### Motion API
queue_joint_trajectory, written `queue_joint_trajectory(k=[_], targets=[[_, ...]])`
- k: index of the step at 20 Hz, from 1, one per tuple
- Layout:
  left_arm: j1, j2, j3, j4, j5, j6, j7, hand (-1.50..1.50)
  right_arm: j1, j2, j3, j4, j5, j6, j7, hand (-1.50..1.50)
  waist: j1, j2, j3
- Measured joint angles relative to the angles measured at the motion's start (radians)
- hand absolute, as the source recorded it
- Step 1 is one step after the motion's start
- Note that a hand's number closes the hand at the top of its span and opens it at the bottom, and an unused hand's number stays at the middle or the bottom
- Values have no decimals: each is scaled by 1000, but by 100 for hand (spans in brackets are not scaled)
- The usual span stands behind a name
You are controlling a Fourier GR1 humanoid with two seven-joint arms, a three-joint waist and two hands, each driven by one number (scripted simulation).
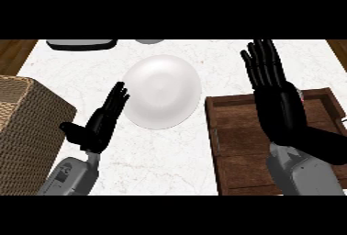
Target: Pick the can from the tray and place it in the plate
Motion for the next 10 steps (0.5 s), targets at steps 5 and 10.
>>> queue_joint_trajectory(k=[5, 10], targets=[[16, 75, 27, 9, -51, 28, 15, 0, -78, -19, -78, 119, 13, -106, 196, 150, 18, -1, -18], [61, 141, 51, 36, -81, 44, 9, 0, -90, -177, -101, 270, 241, -258, 322, -150, 24, 3, -33]])
